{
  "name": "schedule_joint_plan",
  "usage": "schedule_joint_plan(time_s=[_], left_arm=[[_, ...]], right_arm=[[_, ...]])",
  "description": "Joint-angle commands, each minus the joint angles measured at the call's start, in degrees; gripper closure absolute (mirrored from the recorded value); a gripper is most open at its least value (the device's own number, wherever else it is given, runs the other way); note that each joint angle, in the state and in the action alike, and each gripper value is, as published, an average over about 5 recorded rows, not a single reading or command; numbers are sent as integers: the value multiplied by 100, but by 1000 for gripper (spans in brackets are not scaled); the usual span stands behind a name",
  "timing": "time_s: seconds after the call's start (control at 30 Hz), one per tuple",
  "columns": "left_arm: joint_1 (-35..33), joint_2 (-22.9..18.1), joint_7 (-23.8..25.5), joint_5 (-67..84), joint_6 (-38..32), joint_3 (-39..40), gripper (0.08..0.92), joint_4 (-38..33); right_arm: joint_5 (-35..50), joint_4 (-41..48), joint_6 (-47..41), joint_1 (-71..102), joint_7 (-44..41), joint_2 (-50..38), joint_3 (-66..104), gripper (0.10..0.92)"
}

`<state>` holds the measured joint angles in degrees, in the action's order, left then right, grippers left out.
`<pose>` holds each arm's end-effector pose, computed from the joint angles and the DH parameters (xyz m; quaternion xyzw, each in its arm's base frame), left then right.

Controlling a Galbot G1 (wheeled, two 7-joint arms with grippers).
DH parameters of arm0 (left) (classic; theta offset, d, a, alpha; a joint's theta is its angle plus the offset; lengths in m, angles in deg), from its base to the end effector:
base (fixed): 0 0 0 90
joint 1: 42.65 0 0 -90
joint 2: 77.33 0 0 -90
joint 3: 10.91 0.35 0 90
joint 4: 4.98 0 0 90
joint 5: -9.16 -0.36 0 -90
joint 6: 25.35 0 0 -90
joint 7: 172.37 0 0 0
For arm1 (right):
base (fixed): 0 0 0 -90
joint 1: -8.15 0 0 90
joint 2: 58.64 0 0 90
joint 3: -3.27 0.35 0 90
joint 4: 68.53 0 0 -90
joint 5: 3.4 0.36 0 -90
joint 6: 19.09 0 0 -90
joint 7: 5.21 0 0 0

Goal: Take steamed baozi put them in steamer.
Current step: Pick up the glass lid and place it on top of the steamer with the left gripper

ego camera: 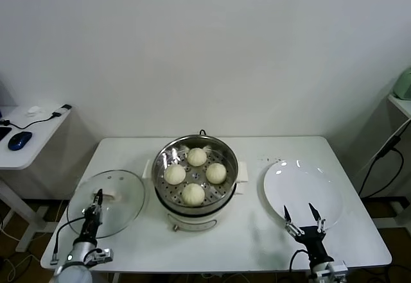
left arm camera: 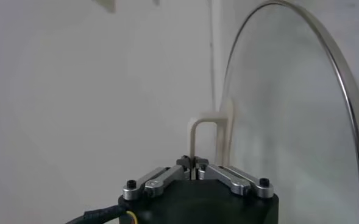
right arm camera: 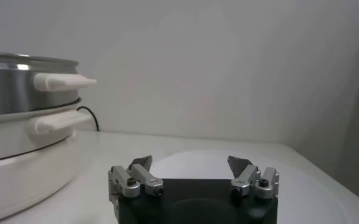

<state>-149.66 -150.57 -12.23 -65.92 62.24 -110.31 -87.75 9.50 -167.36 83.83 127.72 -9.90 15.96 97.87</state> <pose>0.2311 0.1698 -0.4489 0.0384 -0.6816 -0.7285 0.0576 0.1719 -0.1058 -0.4155 0.0312 -0.9972 0.0279 0.0619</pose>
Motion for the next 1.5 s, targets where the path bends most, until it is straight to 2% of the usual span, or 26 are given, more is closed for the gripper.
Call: schedule_joint_plan(time_s=[0.03,0.2,0.47,0.6,0.7,0.9,1.13,1.5], left_arm=[[32,-36,-36,-5,-37,31,876,-116],[-278,121,522,398,296,-49,876,-1139],[-732,574,2350,1509,1817,-215,876,-3146],[-739,613,2786,1544,2539,-124,876,-3973],[-664,609,2954,1280,2952,139,876,-4335],[-342,478,2964,340,3666,1300,876,-4460],[-26,-21,3253,-651,4119,2590,876,-4394],[555,-666,3817,-1623,4436,3685,876,-4148]], right_arm=[[-46,-176,-142,31,82,-16,17,203],[-287,-344,-392,61,248,-21,27,203],[-575,-461,-719,66,547,-14,22,203],[-621,-419,-714,33,593,-2,10,203],[-610,-398,-617,22,576,0,-7,203],[-601,-330,-424,30,533,-8,-43,203],[-589,-145,-229,53,508,8,-63,203],[-464,-93,-62,146,506,26,-67,203]])
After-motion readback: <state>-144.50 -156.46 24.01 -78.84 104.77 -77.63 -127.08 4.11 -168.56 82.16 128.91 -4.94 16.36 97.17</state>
